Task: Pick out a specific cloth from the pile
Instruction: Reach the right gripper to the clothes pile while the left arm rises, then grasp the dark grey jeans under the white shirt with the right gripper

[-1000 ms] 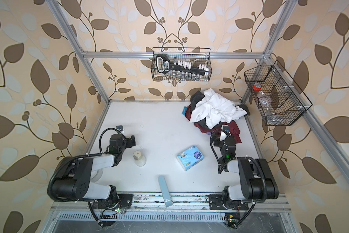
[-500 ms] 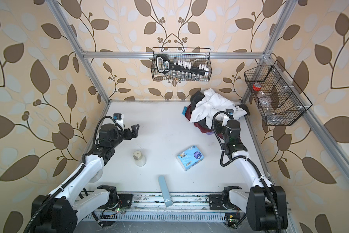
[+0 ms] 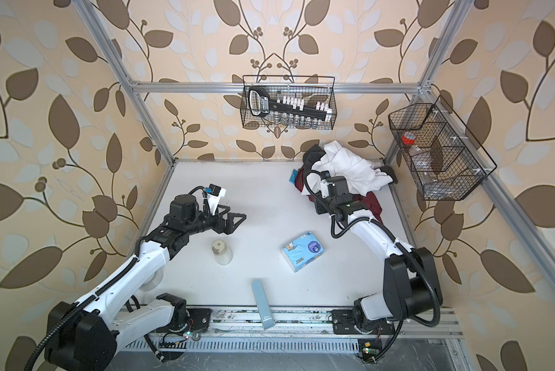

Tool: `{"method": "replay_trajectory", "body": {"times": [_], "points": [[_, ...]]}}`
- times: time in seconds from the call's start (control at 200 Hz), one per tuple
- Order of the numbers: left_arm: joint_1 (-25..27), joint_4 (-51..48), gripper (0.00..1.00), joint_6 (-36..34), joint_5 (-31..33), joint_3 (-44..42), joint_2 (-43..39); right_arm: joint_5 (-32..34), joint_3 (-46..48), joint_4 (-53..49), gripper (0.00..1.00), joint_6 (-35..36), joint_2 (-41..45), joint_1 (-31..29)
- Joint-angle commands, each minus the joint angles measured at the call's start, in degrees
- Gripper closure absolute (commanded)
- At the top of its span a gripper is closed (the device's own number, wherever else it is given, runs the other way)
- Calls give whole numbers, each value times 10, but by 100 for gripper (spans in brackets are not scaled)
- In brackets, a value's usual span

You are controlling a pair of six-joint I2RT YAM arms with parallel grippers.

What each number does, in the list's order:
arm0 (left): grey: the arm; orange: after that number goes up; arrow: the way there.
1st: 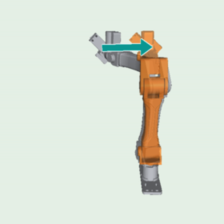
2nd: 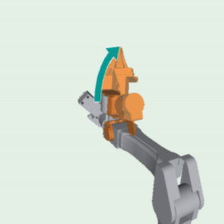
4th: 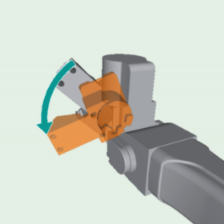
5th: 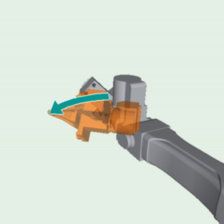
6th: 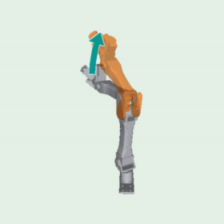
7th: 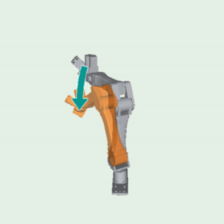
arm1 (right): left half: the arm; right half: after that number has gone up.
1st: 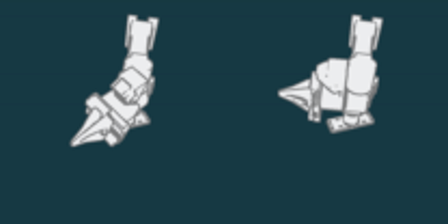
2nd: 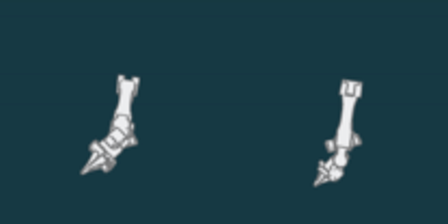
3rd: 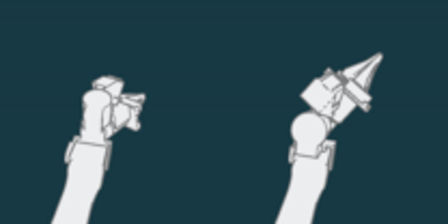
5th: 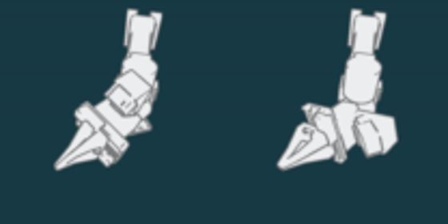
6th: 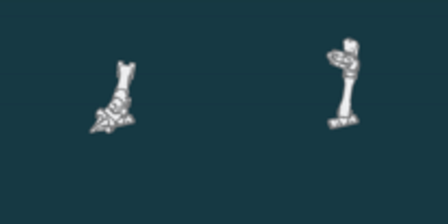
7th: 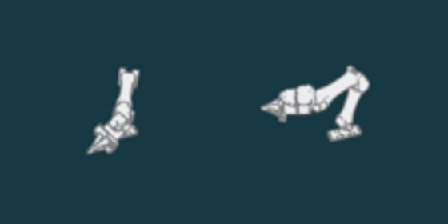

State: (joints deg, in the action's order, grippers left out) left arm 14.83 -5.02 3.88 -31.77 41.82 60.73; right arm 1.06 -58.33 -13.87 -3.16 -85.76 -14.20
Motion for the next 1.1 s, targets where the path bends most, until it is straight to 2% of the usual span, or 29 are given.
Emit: {"method": "replay_trajectory", "body": {"times": [0.0, 0.105, 0.325, 0.615, 0.775, 1.095], "points": [[7, 1, 1, -21, -36, 9, 3, 10, -31, -32, 53, -2, -35, -3], [7, 1, 1, -25, -38, 9, 7, 15, -51, -32, 59, -6, -75, -3], [7, -2, 1, -27, -46, 12, 8, 57, -96, -33, 60, -19, -143, -4], [8, -4, 1, -29, -47, 14, 4, 125, -137, -29, 61, -29, -192, -3], [9, -4, 1, -29, -48, 14, 4, 142, -154, -21, 51, -35, -209, -3], [10, 1, 1, -27, -56, 13, 1, 169, -205, -19, 41, -38, -263, -3]]}}
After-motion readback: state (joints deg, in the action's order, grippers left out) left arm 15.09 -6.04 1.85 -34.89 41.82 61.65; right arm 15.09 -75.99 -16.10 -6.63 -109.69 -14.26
